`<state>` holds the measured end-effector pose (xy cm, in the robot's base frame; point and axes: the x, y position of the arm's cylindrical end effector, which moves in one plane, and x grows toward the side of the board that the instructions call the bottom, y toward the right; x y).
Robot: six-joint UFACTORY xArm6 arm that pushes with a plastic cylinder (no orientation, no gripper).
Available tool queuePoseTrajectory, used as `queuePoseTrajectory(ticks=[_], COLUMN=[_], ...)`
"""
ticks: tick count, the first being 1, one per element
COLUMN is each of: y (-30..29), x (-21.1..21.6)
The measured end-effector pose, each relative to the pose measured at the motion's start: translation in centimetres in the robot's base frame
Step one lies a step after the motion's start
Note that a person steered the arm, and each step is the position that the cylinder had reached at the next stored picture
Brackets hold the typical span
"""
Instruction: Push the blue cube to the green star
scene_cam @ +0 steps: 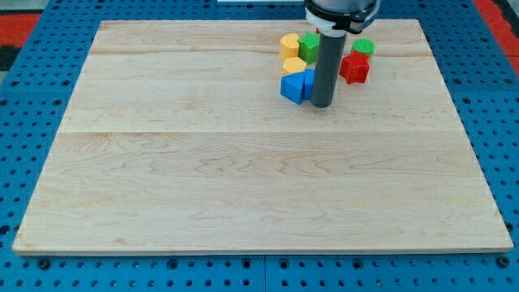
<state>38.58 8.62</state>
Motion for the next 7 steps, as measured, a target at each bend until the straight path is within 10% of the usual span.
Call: queuePoseTrajectory(ticks=[7], y=[0.8], x=[-5.2])
